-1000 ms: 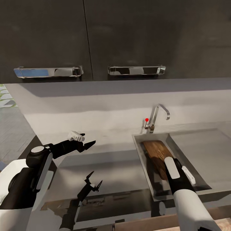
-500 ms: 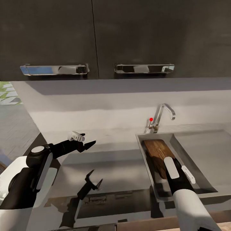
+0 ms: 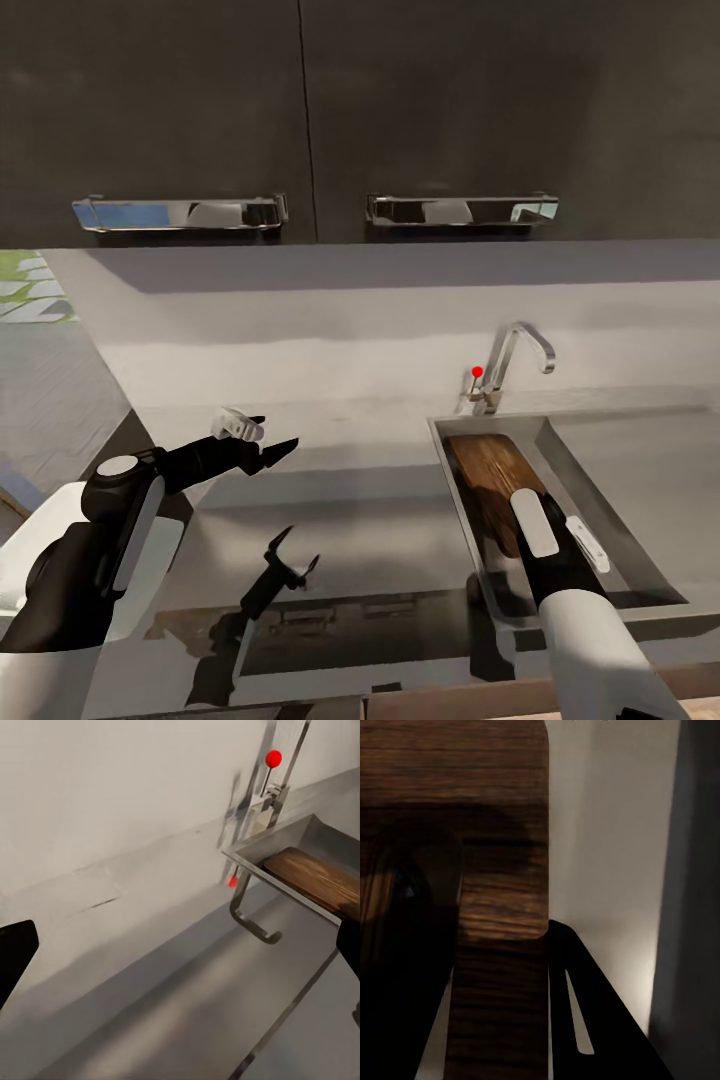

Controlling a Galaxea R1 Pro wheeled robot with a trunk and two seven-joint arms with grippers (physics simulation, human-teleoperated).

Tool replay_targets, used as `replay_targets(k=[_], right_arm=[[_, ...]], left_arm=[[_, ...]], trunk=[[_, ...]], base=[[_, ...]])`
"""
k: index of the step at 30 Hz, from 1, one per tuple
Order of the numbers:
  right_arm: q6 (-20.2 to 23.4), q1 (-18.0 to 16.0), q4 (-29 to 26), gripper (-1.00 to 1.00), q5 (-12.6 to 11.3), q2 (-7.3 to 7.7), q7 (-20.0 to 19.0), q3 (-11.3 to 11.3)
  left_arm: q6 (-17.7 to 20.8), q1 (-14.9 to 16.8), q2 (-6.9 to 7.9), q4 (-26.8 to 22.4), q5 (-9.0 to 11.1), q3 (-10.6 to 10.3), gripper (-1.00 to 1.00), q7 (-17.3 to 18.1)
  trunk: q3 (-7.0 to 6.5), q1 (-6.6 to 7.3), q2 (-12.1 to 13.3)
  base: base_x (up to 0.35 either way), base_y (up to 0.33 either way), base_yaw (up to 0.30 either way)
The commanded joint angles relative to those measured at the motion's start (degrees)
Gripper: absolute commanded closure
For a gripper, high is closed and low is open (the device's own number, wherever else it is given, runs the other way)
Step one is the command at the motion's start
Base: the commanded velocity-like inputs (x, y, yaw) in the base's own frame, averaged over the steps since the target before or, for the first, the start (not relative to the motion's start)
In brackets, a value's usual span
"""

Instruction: In the kitchen, take the Vidalia onion out of the sink, dice it on the chopping board with the paring knife, put the diced onion into the bowl on the countertop, then place both the paring knife and the chopping board into the sink.

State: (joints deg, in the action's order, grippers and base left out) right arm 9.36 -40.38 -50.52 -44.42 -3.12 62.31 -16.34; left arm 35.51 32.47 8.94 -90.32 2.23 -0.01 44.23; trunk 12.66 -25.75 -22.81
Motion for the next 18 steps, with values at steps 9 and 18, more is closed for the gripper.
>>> replay_targets(k=[9,18], right_arm=[[0.6,-0.1,-0.1,1.0,0.0,-0.05,0.2,-0.2],[0.6,-0.1,-0.1,1.0,0.0,-0.02,0.2,-0.4]], left_arm=[[0.4,0.1,0.02,0.0,0.2,0.0,-1.0,0.1],[0.4,0.1,0.02,0.0,0.2,0.0,-1.0,0.1]], trunk=[[0.17,-0.03,-0.1],[0.26,-0.03,-0.1]], base=[[0.0,0.0,0.033],[0.0,0.0,0.022]])
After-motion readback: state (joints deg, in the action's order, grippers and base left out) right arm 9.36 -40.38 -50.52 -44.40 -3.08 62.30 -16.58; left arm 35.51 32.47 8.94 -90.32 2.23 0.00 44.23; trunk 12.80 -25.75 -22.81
